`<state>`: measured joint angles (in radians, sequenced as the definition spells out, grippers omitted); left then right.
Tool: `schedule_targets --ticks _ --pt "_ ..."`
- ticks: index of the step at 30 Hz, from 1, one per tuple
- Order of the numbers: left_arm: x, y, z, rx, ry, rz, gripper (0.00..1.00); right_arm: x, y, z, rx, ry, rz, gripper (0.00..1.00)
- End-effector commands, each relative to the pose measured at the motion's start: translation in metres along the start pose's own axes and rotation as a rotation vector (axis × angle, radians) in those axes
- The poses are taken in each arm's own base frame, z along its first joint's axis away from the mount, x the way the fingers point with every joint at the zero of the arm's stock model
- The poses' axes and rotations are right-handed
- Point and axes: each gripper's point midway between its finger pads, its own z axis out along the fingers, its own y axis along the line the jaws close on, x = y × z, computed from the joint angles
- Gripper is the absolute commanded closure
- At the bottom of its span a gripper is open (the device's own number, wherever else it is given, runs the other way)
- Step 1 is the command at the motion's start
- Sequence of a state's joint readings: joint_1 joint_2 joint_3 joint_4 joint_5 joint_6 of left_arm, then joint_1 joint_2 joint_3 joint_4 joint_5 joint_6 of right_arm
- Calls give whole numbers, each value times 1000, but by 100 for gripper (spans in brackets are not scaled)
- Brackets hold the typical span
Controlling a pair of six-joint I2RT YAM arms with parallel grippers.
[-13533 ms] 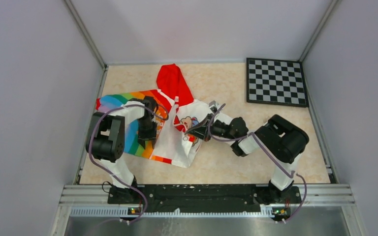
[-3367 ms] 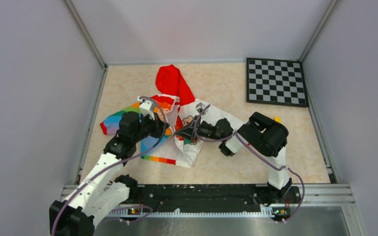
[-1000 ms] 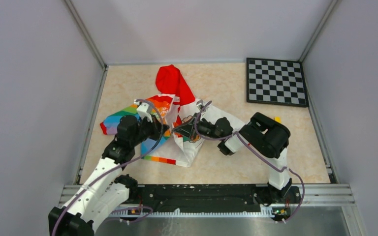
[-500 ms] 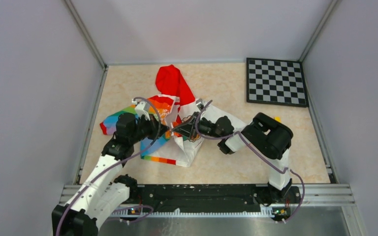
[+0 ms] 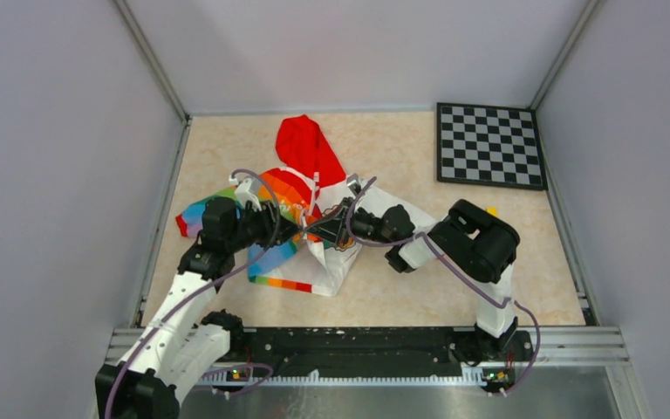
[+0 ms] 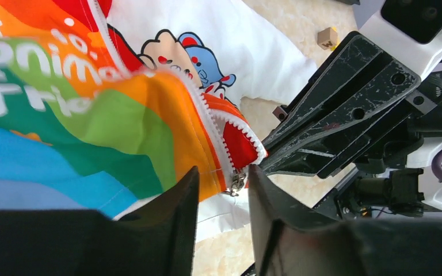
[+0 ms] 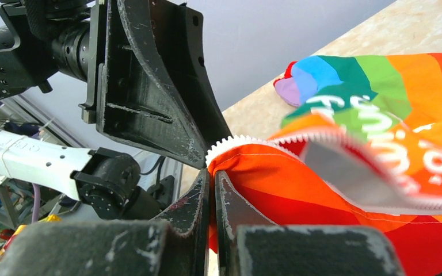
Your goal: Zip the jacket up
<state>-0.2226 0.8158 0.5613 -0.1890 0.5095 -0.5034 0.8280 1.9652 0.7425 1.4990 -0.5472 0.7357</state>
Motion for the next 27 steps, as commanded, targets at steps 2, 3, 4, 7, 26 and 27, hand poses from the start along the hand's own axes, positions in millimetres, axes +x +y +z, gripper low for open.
schedule_targets --ticks 2,3,4,7,26,27 --pt "-16 -12 -7 16 -26 -27 48 -46 38 4 -156 -159 -155 100" --pt "-16 -11 -8 6 -23 -33 42 -45 38 4 -156 -156 -155 100" --pt "-16 -10 -9 -8 -24 -42 34 -45 39 4 -157 -155 -156 100" --pt "-14 -5 -14 -37 -30 -78 22 -46 41 4 -164 -154 -158 100" --pt "-8 -6 -13 177 -45 -186 7 -50 52 2 -192 -152 -171 100" --pt "-9 -6 -14 190 -52 -196 6 -52 52 1 -194 -153 -173 100"
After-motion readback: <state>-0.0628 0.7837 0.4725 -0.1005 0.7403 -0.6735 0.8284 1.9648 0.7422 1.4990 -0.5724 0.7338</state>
